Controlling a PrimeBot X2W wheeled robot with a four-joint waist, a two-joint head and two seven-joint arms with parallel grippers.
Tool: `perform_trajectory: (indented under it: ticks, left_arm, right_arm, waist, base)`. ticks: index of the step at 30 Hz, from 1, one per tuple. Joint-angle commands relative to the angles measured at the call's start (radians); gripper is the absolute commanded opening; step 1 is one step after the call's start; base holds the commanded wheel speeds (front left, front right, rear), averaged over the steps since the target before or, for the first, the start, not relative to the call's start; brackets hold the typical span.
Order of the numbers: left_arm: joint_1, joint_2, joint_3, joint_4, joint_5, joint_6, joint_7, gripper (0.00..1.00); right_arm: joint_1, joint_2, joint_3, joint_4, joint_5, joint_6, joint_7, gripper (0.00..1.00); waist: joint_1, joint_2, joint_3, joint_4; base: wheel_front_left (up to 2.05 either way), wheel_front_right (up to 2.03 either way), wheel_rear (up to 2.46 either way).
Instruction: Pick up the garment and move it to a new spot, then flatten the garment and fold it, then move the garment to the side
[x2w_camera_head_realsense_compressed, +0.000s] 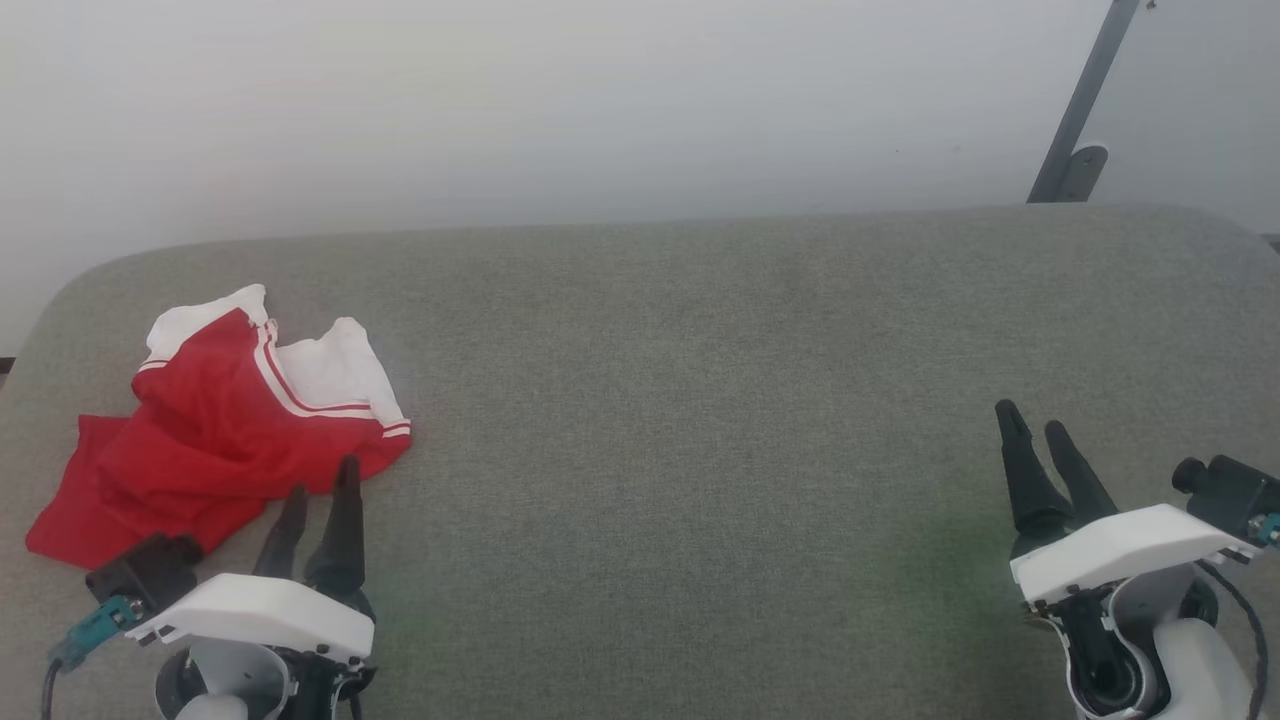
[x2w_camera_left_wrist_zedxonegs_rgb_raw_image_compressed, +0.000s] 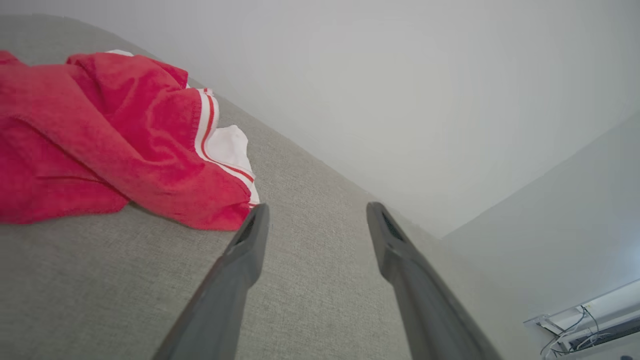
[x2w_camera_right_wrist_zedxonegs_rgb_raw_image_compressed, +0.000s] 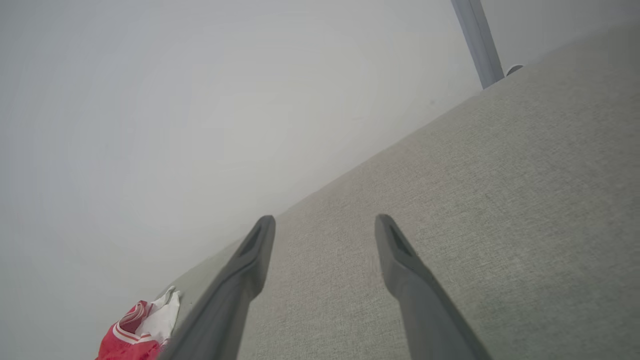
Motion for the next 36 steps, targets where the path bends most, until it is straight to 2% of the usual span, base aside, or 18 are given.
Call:
perform_trajectory:
  ticks: [1, 22, 36]
  left_arm:
    - [-0.014, 0.011, -0.005, -0.011, 0.043, 0.006, -0.012, 1.0]
    - [0.003, 0.039, -0.038, -0.022, 0.297, 0.06, -0.075, 1.0]
    - [0.025, 0.041, -0.036, -0.015, 0.412, 0.063, -0.107, 1.0]
  right_arm:
    - [-0.034, -0.005, -0.003, -0.007, -0.047, 0.0, -0.014, 1.0]
    - [-0.069, -0.009, -0.001, 0.003, -0.341, 0.0, -0.077, 1.0]
    - [-0.074, -0.011, 0.0, 0.016, -0.475, 0.0, -0.11, 1.0]
  waist:
    - [0.0, 0.0, 0.001, -0.001]
    - [0.0, 0.0, -0.001, -0.007]
    - [0.0, 0.0, -0.006, -0.01]
  base:
    - [0.0, 0.0, 0.0]
    - [0.0, 0.0, 0.0]
    - [0.0, 0.0, 0.0]
